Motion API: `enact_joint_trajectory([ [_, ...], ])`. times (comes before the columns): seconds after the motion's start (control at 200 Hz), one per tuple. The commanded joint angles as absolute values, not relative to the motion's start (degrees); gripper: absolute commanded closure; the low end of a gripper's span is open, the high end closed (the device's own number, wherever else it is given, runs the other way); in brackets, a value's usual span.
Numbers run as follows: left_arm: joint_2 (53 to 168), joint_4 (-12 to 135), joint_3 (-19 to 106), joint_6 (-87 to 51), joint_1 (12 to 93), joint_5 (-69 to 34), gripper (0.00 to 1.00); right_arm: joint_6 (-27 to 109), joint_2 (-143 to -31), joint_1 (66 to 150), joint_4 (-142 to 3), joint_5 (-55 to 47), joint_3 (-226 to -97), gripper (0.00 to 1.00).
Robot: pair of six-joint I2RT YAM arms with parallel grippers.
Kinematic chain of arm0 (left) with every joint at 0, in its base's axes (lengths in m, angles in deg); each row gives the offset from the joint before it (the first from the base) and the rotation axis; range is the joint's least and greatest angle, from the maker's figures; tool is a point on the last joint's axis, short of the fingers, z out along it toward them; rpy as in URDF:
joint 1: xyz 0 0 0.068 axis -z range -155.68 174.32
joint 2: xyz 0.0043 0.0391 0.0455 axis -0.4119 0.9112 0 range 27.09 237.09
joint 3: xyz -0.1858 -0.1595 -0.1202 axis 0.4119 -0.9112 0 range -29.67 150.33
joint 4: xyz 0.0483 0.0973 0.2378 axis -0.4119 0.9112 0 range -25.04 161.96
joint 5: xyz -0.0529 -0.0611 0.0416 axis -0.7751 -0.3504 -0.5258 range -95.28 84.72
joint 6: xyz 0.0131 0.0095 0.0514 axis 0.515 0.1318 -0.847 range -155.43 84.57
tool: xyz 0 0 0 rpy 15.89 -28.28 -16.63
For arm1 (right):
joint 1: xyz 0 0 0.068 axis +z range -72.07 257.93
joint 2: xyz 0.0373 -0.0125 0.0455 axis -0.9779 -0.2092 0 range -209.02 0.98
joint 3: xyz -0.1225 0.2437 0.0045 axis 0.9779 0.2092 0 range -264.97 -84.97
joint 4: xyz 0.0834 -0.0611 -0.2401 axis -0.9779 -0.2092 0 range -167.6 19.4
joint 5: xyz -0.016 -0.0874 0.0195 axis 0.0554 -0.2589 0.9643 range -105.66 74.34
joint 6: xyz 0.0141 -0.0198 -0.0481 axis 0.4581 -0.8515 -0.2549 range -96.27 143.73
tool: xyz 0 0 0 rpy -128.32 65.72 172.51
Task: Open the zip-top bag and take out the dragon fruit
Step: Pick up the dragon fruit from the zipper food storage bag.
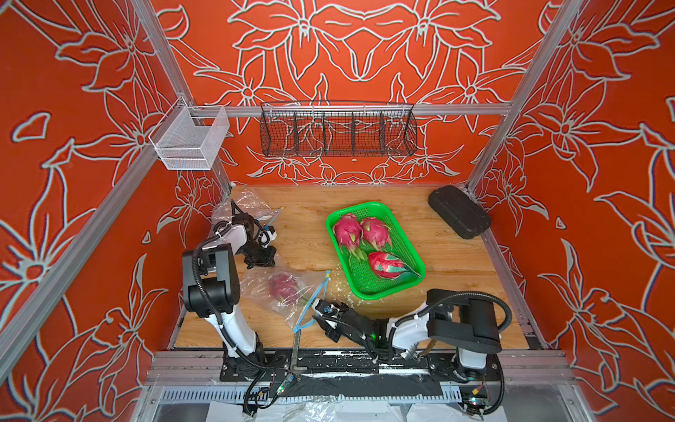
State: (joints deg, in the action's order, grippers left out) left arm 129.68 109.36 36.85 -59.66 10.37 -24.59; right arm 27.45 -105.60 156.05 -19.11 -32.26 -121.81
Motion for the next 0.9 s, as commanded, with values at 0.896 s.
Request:
enact_joint_trajectory([
  [0.896,128.12,109.32,36.16,-62.56,10.26,-20.59,1.00,33.59,-110.84,151.40,-32.45,-25.69,-135.86,0.85],
])
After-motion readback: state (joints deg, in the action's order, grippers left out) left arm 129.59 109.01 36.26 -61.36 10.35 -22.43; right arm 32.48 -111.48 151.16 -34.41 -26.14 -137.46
